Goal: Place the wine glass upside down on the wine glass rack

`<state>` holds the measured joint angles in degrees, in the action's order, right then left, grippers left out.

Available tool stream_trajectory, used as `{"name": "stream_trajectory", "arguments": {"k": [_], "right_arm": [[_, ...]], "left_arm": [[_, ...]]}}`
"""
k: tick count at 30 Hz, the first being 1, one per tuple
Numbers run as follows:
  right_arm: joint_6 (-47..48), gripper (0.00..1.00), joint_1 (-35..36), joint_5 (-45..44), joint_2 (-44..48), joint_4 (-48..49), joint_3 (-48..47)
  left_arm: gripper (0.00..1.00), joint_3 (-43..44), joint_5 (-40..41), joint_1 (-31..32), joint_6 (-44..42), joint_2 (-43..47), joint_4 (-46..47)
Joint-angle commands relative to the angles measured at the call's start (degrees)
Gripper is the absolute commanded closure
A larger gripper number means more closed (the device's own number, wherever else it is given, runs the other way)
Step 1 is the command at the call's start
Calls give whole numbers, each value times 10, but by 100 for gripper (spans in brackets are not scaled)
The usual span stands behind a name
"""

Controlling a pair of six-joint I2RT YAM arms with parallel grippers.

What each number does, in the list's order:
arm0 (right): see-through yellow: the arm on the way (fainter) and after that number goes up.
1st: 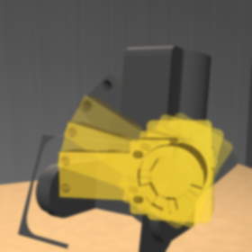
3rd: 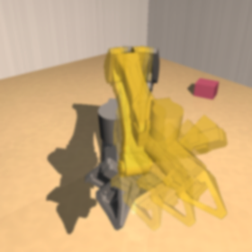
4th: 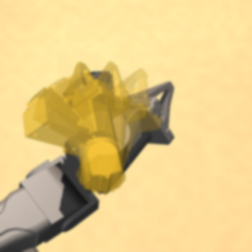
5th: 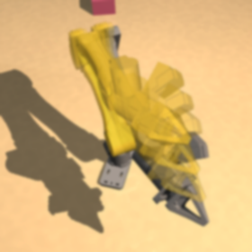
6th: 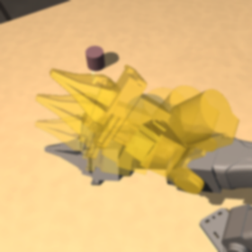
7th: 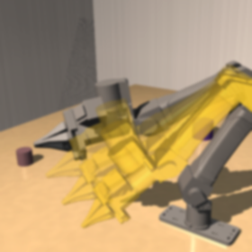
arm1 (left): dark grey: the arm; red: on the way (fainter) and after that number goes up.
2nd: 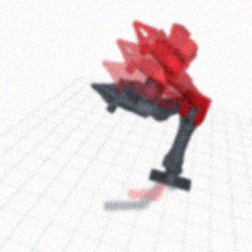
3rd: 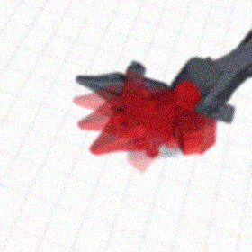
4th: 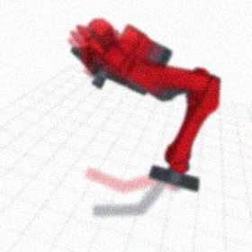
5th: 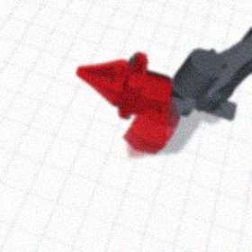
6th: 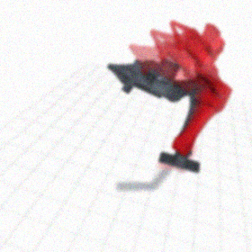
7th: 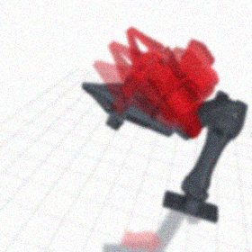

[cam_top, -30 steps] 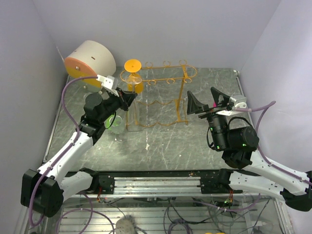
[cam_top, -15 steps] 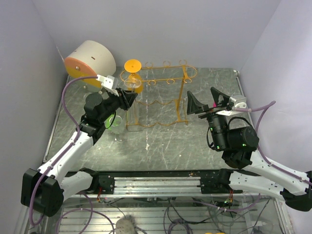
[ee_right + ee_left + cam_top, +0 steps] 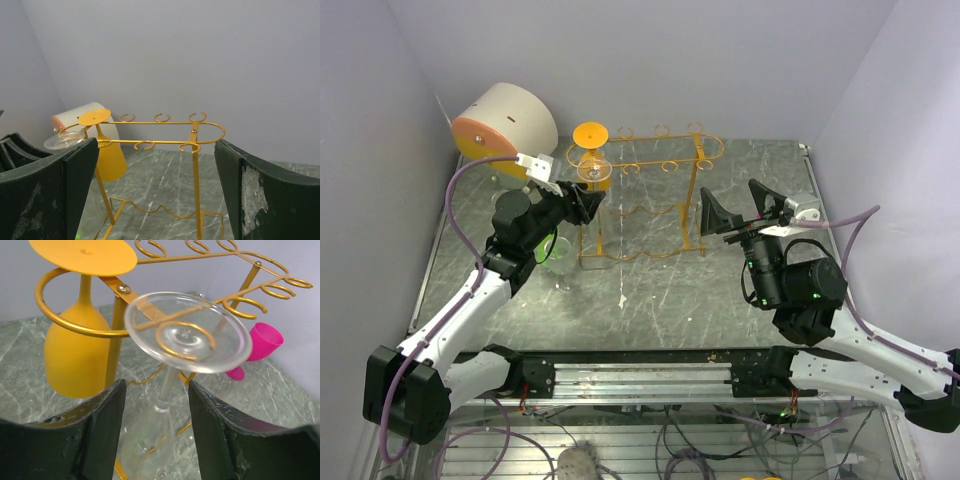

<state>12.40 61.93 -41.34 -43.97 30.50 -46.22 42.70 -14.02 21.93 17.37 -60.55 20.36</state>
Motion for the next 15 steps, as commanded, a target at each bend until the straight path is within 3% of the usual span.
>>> {"name": "stream_trajectory", "arguments": {"k": [1,7,15], "right_arm": [[-3,0,-1,6,6,-1,-7],[-5,0,-1,6,9,-9,-9],[-36,0,-1,23,-1,-87,-57]], "left_arm": [[33,15,14,-3,-6,9,28],[13,24,13,-4,-15,25,-8],[6,75,20,-4,-55,75,-195]]}}
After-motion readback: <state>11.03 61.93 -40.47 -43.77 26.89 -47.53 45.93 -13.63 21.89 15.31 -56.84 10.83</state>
